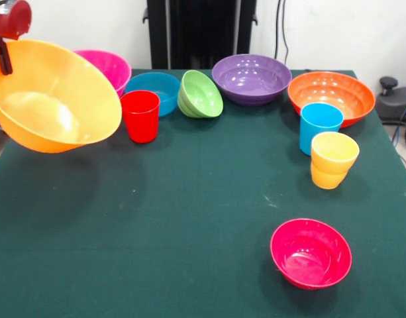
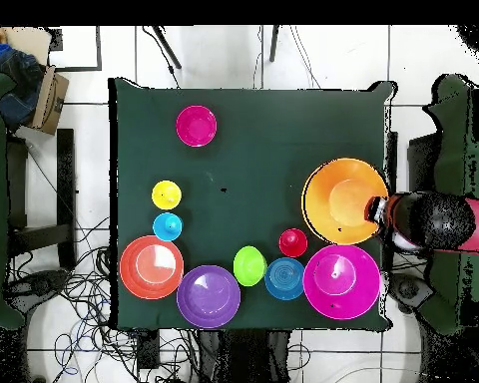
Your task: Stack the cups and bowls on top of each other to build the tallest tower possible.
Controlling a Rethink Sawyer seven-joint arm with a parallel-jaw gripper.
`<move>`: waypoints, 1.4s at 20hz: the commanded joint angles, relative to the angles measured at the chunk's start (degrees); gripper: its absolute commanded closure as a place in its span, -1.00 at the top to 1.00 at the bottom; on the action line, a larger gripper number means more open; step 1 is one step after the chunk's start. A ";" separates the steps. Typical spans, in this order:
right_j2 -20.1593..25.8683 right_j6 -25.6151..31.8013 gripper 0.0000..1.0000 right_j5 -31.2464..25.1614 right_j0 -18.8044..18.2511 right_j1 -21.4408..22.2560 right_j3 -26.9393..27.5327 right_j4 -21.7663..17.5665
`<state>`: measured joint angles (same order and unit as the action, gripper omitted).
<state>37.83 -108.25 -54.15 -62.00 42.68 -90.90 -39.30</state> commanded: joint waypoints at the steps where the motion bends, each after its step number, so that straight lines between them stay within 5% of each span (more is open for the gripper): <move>1: 3.46 17.61 -1.00 -3.09 1.96 0.83 -3.30 -0.01; 28: 2.92 14.04 -1.00 -5.43 5.46 8.02 -6.71 -0.04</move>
<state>39.36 -108.25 -54.18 -60.30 48.19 -92.54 -39.29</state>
